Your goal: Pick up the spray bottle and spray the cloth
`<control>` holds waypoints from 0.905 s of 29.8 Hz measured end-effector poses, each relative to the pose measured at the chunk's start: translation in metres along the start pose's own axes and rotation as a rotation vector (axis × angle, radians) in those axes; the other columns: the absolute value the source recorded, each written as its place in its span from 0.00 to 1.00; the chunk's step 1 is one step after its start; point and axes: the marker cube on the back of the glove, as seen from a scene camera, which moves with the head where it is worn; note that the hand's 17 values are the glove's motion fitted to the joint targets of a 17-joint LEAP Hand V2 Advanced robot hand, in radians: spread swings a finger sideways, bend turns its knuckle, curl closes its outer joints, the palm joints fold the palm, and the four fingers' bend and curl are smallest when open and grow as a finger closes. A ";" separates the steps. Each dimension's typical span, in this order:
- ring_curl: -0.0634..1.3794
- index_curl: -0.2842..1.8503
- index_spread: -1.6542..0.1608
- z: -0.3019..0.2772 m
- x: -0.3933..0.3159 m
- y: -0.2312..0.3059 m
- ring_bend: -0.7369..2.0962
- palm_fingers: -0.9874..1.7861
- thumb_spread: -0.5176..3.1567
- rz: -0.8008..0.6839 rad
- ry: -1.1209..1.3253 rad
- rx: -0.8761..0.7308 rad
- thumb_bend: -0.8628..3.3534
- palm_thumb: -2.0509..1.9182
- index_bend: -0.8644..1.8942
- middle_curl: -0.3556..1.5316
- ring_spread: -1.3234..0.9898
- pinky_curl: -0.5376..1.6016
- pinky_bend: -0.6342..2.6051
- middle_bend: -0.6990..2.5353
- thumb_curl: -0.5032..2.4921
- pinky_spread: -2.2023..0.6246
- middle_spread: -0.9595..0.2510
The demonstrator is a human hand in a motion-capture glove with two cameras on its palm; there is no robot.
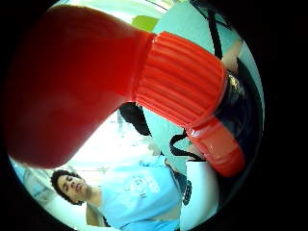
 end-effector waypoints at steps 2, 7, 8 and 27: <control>0.32 0.30 0.76 0.002 -0.002 -0.003 0.44 0.79 0.30 0.008 0.025 -0.020 0.20 0.77 0.37 0.43 0.52 0.43 0.30 0.32 0.37 0.77 0.69; 0.32 0.31 0.77 0.011 -0.005 -0.008 0.44 0.79 0.29 0.030 0.067 -0.061 0.20 0.77 0.36 0.44 0.52 0.43 0.31 0.32 0.38 0.77 0.69; 0.32 0.31 0.77 0.012 -0.004 -0.009 0.44 0.79 0.29 0.036 0.076 -0.070 0.20 0.77 0.36 0.44 0.52 0.43 0.31 0.32 0.38 0.77 0.69; 0.32 0.31 0.77 0.030 0.002 -0.015 0.45 0.79 0.29 0.110 0.183 -0.188 0.20 0.77 0.36 0.44 0.53 0.43 0.31 0.32 0.39 0.76 0.69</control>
